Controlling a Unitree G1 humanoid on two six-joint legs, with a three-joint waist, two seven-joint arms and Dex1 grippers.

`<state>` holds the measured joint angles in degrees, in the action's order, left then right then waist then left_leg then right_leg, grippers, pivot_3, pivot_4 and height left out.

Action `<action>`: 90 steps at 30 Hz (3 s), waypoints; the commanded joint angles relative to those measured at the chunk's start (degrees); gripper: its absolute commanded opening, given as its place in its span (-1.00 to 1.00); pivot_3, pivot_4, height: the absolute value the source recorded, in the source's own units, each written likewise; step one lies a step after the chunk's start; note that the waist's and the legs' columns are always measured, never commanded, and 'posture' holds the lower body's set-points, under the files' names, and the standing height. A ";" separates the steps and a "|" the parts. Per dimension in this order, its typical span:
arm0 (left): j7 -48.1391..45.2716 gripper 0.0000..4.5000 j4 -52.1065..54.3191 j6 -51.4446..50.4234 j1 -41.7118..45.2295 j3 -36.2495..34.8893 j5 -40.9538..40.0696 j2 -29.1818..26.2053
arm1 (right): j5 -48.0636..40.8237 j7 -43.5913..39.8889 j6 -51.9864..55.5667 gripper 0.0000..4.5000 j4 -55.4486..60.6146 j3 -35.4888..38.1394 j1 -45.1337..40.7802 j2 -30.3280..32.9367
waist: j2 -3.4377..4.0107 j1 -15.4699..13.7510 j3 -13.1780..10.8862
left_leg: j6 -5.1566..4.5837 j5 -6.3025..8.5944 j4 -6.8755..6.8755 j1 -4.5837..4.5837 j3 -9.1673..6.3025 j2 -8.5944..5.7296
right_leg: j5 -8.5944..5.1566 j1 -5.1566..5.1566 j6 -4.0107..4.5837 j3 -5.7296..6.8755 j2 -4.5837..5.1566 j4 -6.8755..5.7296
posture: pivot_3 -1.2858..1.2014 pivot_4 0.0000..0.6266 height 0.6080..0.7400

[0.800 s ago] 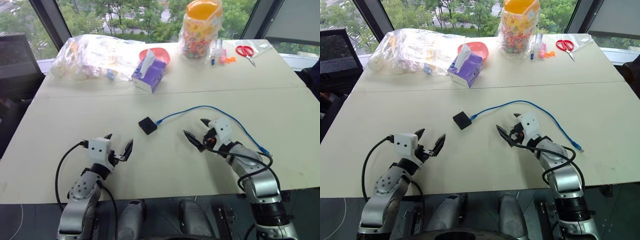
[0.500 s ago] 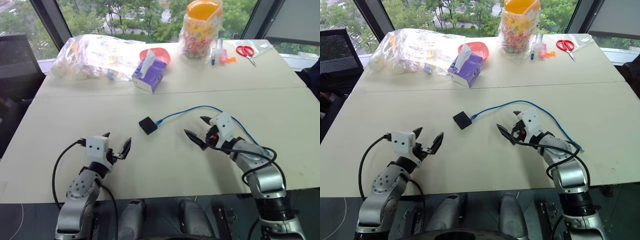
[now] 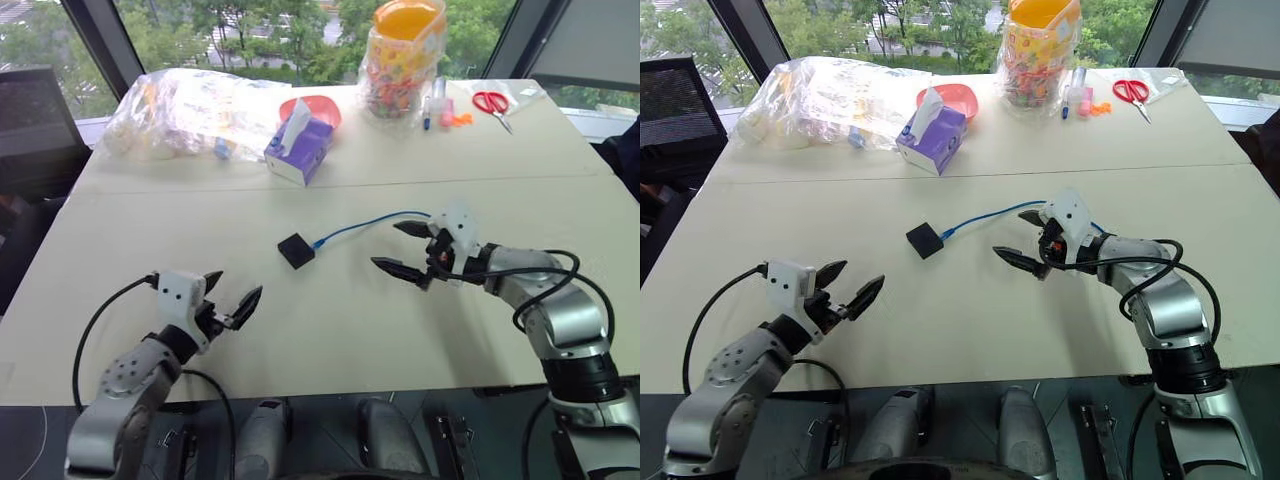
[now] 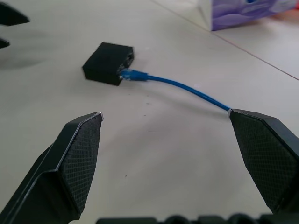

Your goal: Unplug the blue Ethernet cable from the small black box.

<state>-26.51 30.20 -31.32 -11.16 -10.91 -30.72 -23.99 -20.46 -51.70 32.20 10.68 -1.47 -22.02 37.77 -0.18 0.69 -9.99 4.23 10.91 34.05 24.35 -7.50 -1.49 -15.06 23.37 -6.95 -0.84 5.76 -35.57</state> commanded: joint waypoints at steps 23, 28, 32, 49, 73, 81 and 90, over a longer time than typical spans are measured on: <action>-15.04 0.99 -7.74 -13.86 15.73 -8.76 -14.86 -20.17 | 12.61 -23.14 -15.87 1.00 -42.00 -19.05 -37.93 -11.04 | -0.04 1.44 -0.41 | 0.03 -0.03 0.02 -0.20 0.03 0.13 | 0.10 0.13 -0.16 -0.10 -0.20 -0.58 | 0.03 -0.52 0.80; -12.19 0.99 -4.52 -15.00 15.69 -9.76 -15.77 -19.39 | 18.18 -25.47 -24.11 1.00 -61.08 -21.13 -46.92 -17.55 | -0.05 1.92 -0.50 | 0.13 -0.08 -0.03 -0.20 0.02 0.12 | 0.13 0.17 -0.20 -0.13 -0.20 -0.63 | 0.03 -0.52 0.80; -10.26 0.99 -0.74 -15.88 12.87 -11.21 -17.21 -18.88 | 23.34 -23.58 -31.35 1.00 -73.43 -22.20 -52.46 -22.27 | -0.03 2.40 -0.50 | 0.14 -0.09 -0.10 -0.27 0.03 0.13 | 0.13 0.19 -0.21 -0.16 -0.23 -0.67 | 0.03 -0.52 0.80; -3.46 0.99 6.81 -14.55 7.33 -12.93 -17.95 -17.21 | 36.16 -15.70 -37.10 1.00 -87.03 -21.76 -56.12 -30.00 | 0.00 3.29 -0.53 | 0.30 -0.18 -0.16 -0.43 0.01 0.15 | 0.13 0.19 -0.20 -0.25 -0.30 -0.93 | 0.03 -0.52 0.80; -3.55 1.00 3.61 -11.45 7.34 -12.64 -18.49 -15.09 | 38.24 -1.02 -59.19 -0.98 -79.98 -17.50 -50.70 -26.47 | -0.02 3.24 -0.53 | 0.31 -0.19 -0.12 -0.91 0.03 0.22 | -0.06 0.06 0.12 -0.37 -0.41 -1.57 | 0.03 -0.52 0.80; -7.19 1.00 -3.84 -16.28 18.44 -8.69 -24.51 -15.75 | 42.50 14.44 -73.46 -0.98 -50.93 -16.23 -35.12 -17.13 | -0.05 3.21 -0.53 | 0.32 -0.21 -0.08 -0.92 0.04 0.23 | 0.02 0.03 -0.06 -0.42 -0.41 -1.59 | 0.03 -0.52 0.80; -12.89 1.00 -12.92 -17.26 32.10 -0.66 -22.53 -15.31 | 53.72 26.02 -67.20 -0.98 -22.64 -15.15 -18.98 -12.94 | -0.09 2.81 -0.53 | 0.36 -0.24 -0.03 -0.94 0.07 0.23 | 0.02 0.03 -0.05 -0.50 -0.44 -1.64 | 0.03 -0.52 0.80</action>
<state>-37.87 17.40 -48.58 19.46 -11.95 -53.80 -38.81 32.92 -27.04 -36.24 -16.50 -17.75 -40.74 24.35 -0.27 3.50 -10.52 4.59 10.67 34.02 23.39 -7.43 -1.26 -15.05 23.40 -7.00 -1.35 5.32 -37.21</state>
